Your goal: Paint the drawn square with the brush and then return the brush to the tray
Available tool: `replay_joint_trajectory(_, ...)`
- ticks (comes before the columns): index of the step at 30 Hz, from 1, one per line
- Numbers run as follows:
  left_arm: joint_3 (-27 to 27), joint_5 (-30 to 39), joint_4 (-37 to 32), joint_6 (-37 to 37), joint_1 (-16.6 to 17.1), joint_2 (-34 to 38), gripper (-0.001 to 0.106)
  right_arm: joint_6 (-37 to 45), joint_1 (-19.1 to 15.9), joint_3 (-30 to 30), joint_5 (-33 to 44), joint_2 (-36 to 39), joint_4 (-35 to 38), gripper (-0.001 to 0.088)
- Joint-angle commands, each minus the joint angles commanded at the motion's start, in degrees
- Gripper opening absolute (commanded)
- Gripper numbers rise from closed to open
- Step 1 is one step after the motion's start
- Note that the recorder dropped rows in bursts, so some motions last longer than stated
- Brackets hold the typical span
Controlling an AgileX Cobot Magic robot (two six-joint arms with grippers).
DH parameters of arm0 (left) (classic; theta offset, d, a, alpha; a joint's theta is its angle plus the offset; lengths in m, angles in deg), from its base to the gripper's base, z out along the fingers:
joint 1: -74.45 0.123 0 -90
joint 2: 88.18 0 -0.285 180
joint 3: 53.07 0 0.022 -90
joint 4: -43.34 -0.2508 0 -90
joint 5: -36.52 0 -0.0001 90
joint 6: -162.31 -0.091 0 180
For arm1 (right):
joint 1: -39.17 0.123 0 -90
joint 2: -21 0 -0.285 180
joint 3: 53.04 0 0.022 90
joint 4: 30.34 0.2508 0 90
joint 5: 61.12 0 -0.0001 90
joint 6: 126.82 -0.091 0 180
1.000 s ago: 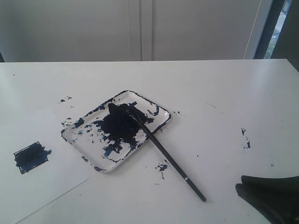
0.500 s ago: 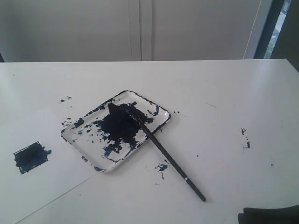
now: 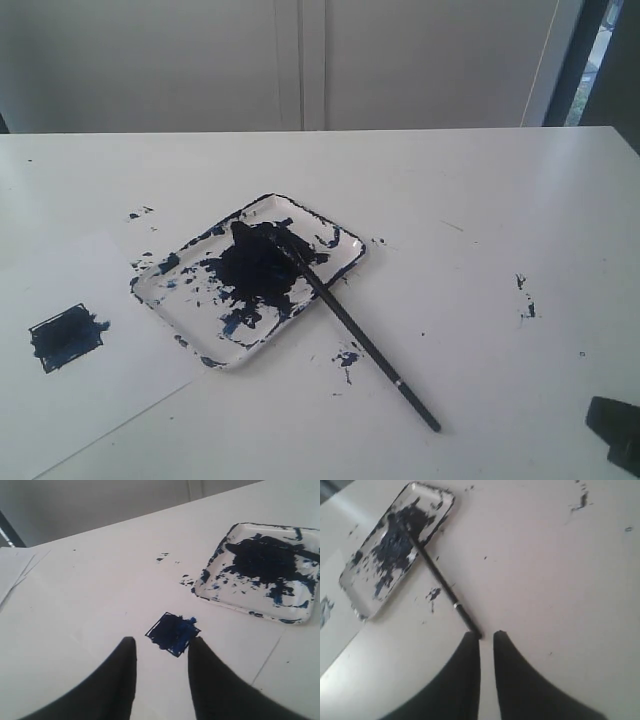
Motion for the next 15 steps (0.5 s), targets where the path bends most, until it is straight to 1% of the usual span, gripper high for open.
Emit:
replay_joint_trajectory(2, 0.0, 0.0, -0.1, 0.0, 0.0, 0.0, 0.04, 0.0, -3.3, -0.7, 0.0, -0.7, 6.2, 0.0107)
replay_joint_trajectory(4, 0.0, 0.0, -0.4, 0.0, 0.0, 0.0, 0.04, 0.0, -5.7, -1.7, -0.2, -1.3, 12.6, 0.0107)
replay_joint_trajectory(6, 0.0, 0.0, -0.5, 0.0, 0.0, 0.0, 0.04, 0.0, -7.2, -2.8, -0.3, -1.7, 21.3, 0.0107)
replay_joint_trajectory(7, 0.0, 0.0, -0.5, 0.0, 0.0, 0.0, 0.04, 0.0, -7.5, -3.2, -0.3, -1.7, 24.0, 0.0107)
replay_joint_trajectory(8, 0.0, 0.0, -0.5, 0.0, 0.0, 0.0, 0.04, 0.0, -7.6, -3.4, 0.4, -1.7, 25.2, 0.0107)
replay_joint_trajectory(15, 0.0, 0.0, -0.5, 0.0, 0.0, 0.0, 0.04, 0.0, -7.6, -3.4, 0.5, -1.7, 25.0, 0.0107)
